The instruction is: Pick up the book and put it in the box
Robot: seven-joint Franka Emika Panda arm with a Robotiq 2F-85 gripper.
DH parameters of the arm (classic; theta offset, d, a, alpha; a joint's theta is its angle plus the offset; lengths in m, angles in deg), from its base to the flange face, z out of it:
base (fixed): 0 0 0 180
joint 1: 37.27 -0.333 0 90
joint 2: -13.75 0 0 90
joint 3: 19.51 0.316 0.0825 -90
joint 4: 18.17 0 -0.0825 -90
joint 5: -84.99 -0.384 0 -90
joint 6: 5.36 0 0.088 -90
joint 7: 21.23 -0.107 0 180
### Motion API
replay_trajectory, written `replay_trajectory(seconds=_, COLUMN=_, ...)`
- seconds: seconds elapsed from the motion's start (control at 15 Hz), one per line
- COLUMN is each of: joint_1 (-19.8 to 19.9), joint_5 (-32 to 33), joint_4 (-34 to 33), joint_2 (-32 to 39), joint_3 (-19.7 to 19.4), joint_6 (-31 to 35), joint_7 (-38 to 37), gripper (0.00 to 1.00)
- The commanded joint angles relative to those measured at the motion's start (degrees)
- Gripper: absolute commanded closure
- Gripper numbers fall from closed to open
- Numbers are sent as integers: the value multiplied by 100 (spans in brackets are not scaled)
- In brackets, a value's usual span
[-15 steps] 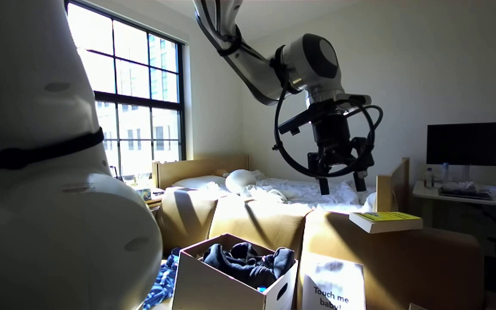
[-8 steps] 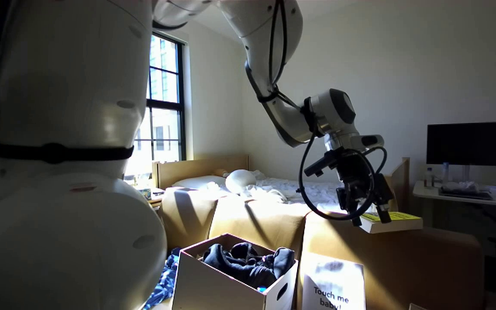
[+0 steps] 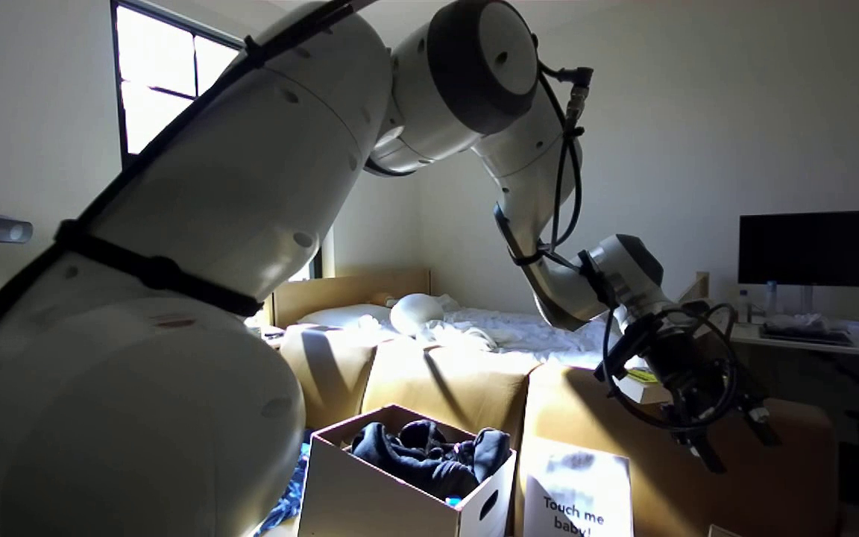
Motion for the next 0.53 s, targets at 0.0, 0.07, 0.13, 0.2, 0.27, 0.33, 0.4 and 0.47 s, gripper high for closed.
replay_trajectory(seconds=0.0, joint_1=-68, joint_5=-38, joint_4=-102, joint_2=149, joint_3=-109, joint_6=-17, joint_7=35, gripper=0)
replay_trajectory(seconds=0.07, joint_1=-72, joint_5=-40, joint_4=-120, joint_2=200, joint_3=-115, joint_6=7, joint_7=32, gripper=0)
replay_trajectory(seconds=0.13, joint_1=-76, joint_5=-40, joint_4=-121, joint_2=194, joint_3=-114, joint_6=7, joint_7=32, gripper=0)
replay_trajectory(seconds=0.2, joint_1=-85, joint_5=-38, joint_4=-121, joint_2=172, joint_3=-111, joint_6=6, joint_7=31, gripper=0)
replay_trajectory(seconds=0.27, joint_1=-92, joint_5=-37, joint_4=-122, joint_2=154, joint_3=-109, joint_6=5, joint_7=30, gripper=0)
replay_trajectory(seconds=0.33, joint_1=-94, joint_5=-37, joint_4=-122, joint_2=144, joint_3=-108, joint_6=5, joint_7=30, gripper=0)
replay_trajectory(seconds=0.4, joint_1=-129, joint_5=-48, joint_4=-350, joint_2=379, joint_3=-120, joint_6=-104, joint_7=-57, gripper=0)
replay_trajectory(seconds=0.47, joint_1=-112, joint_5=-28, joint_4=-685, joint_2=736, joint_3=-154, joint_6=-130, joint_7=-100, gripper=0)
